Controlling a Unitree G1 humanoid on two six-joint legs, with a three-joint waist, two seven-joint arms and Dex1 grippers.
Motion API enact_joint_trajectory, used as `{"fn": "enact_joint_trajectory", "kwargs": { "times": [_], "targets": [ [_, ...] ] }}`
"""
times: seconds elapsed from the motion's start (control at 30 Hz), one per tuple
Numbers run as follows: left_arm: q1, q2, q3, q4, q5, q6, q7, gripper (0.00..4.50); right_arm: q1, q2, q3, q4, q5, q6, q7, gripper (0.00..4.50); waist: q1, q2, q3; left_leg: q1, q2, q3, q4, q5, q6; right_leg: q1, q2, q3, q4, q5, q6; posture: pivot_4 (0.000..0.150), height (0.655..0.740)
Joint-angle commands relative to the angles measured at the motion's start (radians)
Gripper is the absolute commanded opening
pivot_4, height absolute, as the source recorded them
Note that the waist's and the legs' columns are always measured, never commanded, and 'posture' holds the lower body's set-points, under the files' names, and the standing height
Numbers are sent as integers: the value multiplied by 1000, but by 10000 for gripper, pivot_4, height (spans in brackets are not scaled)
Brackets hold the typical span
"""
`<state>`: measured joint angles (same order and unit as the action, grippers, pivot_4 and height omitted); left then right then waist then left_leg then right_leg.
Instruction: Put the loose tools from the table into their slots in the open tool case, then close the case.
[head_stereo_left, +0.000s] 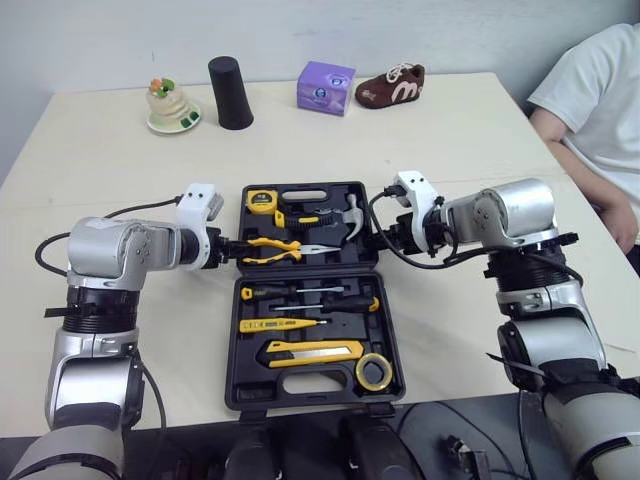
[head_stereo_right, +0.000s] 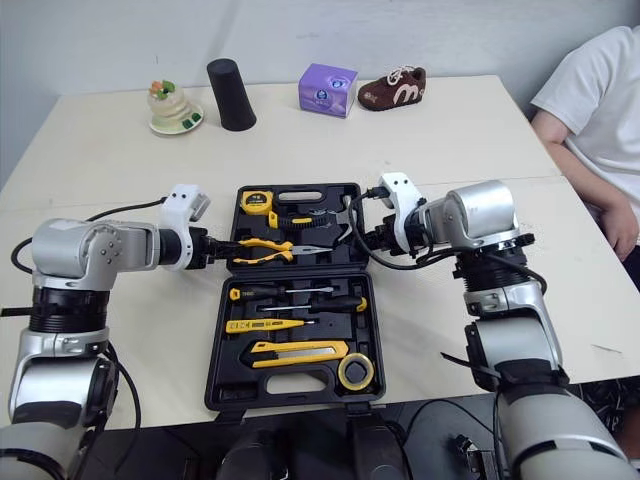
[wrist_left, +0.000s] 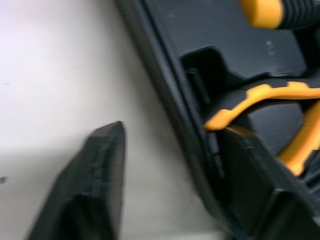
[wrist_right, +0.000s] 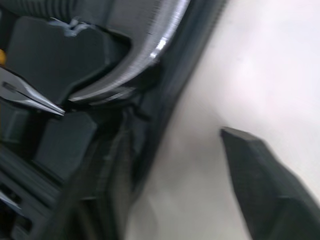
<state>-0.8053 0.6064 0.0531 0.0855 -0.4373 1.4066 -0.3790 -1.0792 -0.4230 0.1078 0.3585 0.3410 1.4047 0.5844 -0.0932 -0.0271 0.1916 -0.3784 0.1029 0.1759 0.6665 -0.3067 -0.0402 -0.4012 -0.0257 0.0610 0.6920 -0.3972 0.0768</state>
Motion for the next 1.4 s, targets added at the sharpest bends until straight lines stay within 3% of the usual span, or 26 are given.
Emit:
{"fn": "enact_joint_trajectory", "kwargs": {
  "times": [0.03,0.1,0.13,0.27,0.37,0.47,0.53,0.63,0.8,0.9,1.1,1.17,1.3,1.4],
  "targets": [
    [11,14,8,-13,28,-15,11,12812,-14,10,-61,40,-11,31,-50,10808,0,0,0,0,0,0,0,0,0,0,0,0,1,0,0,1500,7400],
    [10,-2,9,-9,28,-25,13,5196,-22,27,-91,56,-8,39,-65,1741,-1,0,0,0,0,0,0,1,-1,0,0,0,2,0,0,1500,7400],
    [7,-19,17,-1,30,-38,21,3781,-28,41,-119,69,-7,46,-80,0,0,0,0,1,0,0,0,2,-1,1,0,0,2,0,0,1500,7400],
    [-8,-58,64,3,50,-116,63,2672,-46,102,-251,77,5,27,-158,0,3,-1,-1,4,0,-2,0,4,-1,5,0,2,2,0,0,1500,7400],
    [-15,-107,151,-49,23,-223,82,2283,-7,117,-269,-22,8,-145,-158,0,5,-1,0,3,-1,-2,0,4,0,4,-1,1,2,0,0,1500,7400],
    [10,-136,192,-115,28,-372,91,1912,44,126,-261,-110,9,-329,-137,0,3,-1,0,-3,-1,-2,-2,4,-1,-3,0,0,1,1,0,1500,7400],
    [56,-135,180,-148,49,-521,55,1301,70,140,-274,-130,9,-436,-147,0,-7,-1,0,-15,-1,-1,-1,5,-1,-16,0,-1,3,1,1,1500,7400],
    [152,-103,122,-162,139,-776,10,575,114,148,-272,-139,3,-565,-143,0,-27,-1,0,-17,-1,-1,-4,5,-1,-19,0,-2,5,1,1,1500,7400],
    [252,-115,124,-113,222,-1091,15,524,260,96,-121,-121,-154,-1057,-37,0,-53,-1,0,-22,-2,-2,-4,5,0,-24,-1,-4,5,1,1,1500,7400],
    [339,-68,86,-72,350,-1279,51,314,337,-1,-10,-10,-368,-1595,-74,0,-58,-1,-1,-25,-2,-4,-1,5,0,-26,-2,-2,3,1,1,1500,7400],
    [507,-27,106,-43,382,-1540,7,314,387,-112,55,218,-510,-2001,-136,0,-64,-1,-1,-20,-2,-5,2,6,3,-19,-4,0,6,2,2,1500,7400],
    [560,-24,121,-61,372,-1565,5,314,406,-135,60,248,-533,-2068,-153,0,-63,-1,-1,-8,-2,-5,-3,6,3,-7,-4,1,2,1,1,1500,7400],
    [634,-27,133,-93,331,-1575,-17,314,450,-149,68,246,-482,-2088,-82,0,-56,-1,-1,-6,-2,-7,-2,6,3,-4,-3,1,2,1,1,1500,7400],
    [672,-17,140,-126,306,-1575,-46,12506,480,-155,60,213,-425,-2061,-26,11254,-51,-2,-1,-1,-1,-7,-3,6,3,2,-3,1,1,1,1,1500,7400]
  ]
}}
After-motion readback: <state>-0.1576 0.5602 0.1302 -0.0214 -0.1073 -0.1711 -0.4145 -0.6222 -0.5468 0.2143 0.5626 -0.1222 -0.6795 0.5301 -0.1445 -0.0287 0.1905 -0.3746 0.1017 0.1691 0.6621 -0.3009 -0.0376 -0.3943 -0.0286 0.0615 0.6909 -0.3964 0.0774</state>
